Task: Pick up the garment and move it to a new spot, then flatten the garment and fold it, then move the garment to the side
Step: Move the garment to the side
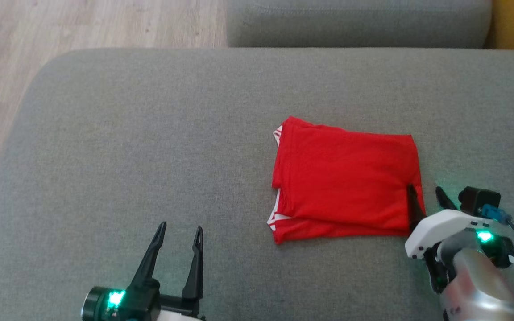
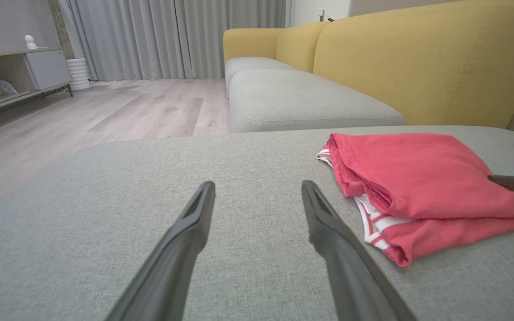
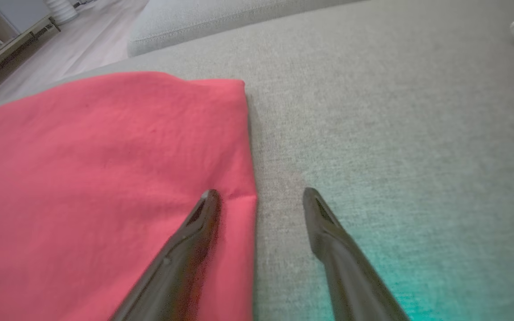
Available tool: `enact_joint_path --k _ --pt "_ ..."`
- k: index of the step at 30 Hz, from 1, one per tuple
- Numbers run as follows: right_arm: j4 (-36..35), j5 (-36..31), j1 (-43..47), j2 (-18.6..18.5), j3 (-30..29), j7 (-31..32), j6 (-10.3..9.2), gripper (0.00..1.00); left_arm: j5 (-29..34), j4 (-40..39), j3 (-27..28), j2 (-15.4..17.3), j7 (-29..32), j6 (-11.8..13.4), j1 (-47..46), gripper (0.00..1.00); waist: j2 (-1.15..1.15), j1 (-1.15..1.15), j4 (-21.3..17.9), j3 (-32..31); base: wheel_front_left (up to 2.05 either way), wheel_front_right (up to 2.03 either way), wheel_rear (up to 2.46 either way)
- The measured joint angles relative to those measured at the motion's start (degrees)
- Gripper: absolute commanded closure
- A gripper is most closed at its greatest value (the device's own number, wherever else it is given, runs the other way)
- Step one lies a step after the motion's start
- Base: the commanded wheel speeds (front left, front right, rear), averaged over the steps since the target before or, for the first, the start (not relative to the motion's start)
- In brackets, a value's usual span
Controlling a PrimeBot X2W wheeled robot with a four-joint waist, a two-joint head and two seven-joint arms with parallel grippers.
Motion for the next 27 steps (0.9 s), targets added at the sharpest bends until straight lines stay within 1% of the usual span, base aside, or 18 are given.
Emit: enact_joint_path --k 2,6,8,12,19,23,27 --pt "3.38 1.22 -1.70 -0.01 -0.07 0.99 0.00 1.00 0.00 0.01 -0.20 -0.01 0.00 0.00 -0.51 0.00 0.00 0.00 -0.08 0.76 0.00 0.00 0.00" --pt "6.48 4.87 -4.44 -0.31 1.55 0.90 0.00 1.00 0.00 0.25 -0.22 -0.02 0.00 0.00 -1.40 0.00 0.00 -0.01 -0.16 1.50 0.00 0.00 0.00" --pt "7.09 6.68 -4.95 -0.35 3.82 -1.33 0.00 1.00 0.00 0.15 -0.02 -0.02 0.00 0.02 -1.93 0.00 0.00 -0.01 -0.71 1.57 0.00 0.00 0.00" --pt "6.49 7.26 -5.27 -2.61 6.54 -3.19 0.00 1.00 -0.65 -0.14 -0.04 -0.03 0.00 0.08 -1.93 0.00 0.00 -0.01 -2.26 1.40 0.00 0.00 0.00" --pt "0.69 8.26 -10.80 -10.28 9.07 -2.97 0.00 1.00 -1.00 -0.88 -0.22 -0.04 0.00 0.51 -1.98 0.00 0.00 -0.01 -7.20 2.73 0.00 0.00 0.00" --pt "-3.66 8.08 -13.60 -15.46 9.45 -1.01 0.00 1.00 -1.00 -1.12 -0.12 -0.04 0.00 0.43 -3.48 0.00 0.00 -0.01 -9.74 5.23 0.00 0.00 0.00" --pt "-7.61 7.58 -14.42 -20.59 8.72 1.66 0.00 1.00 -0.81 -1.23 0.13 -0.08 -0.01 -0.03 -6.17 0.00 0.00 -0.01 -11.90 8.17 0.00 0.00 0.00"
